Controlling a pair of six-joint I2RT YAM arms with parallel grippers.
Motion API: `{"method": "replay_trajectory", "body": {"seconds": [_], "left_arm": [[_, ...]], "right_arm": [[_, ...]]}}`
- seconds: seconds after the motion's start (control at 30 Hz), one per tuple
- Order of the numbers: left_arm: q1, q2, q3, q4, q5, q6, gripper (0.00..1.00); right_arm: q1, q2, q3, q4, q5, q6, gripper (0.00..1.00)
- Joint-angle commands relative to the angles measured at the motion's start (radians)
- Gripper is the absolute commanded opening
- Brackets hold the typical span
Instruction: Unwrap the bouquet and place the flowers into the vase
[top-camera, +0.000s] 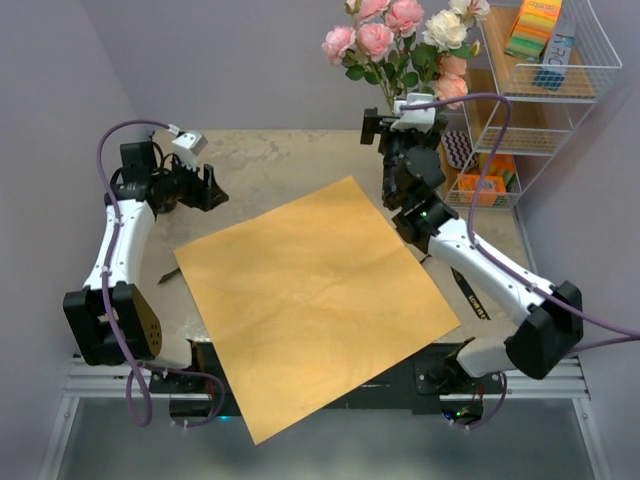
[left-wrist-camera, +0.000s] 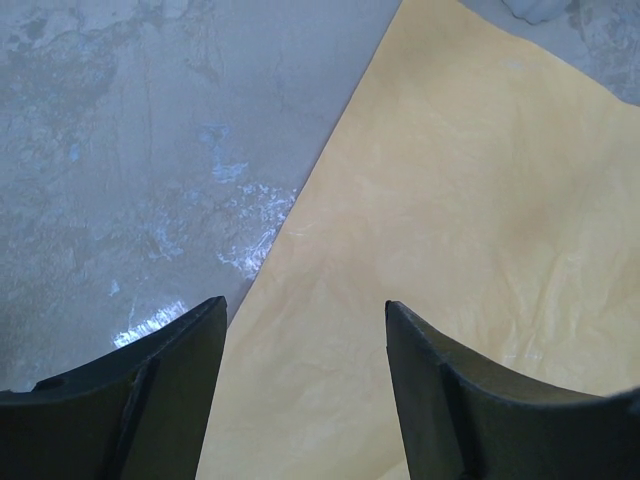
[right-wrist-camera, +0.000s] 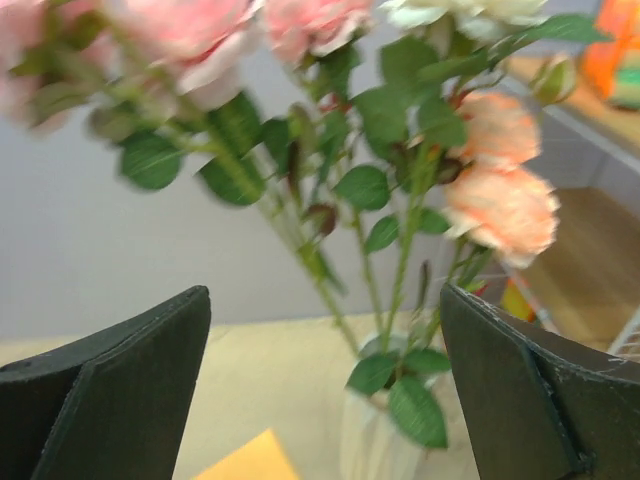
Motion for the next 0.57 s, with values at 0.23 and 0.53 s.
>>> {"method": "replay_trajectory", "body": {"seconds": [0.23,0.53], "left_arm": [[0.005,-0.141,-0.044,-0.033,-0.006,-0.042,0.7],[0.007,-0.184,-0.093,-0.016,-0.017,-0.08,0.7]], "right_arm": [[0.023,-0.339,-0.125,-0.859,-0.304,0.553,0.99],[0.025,-0.425,-0.13,-0.933,-0.375,0.498,0.99]]}}
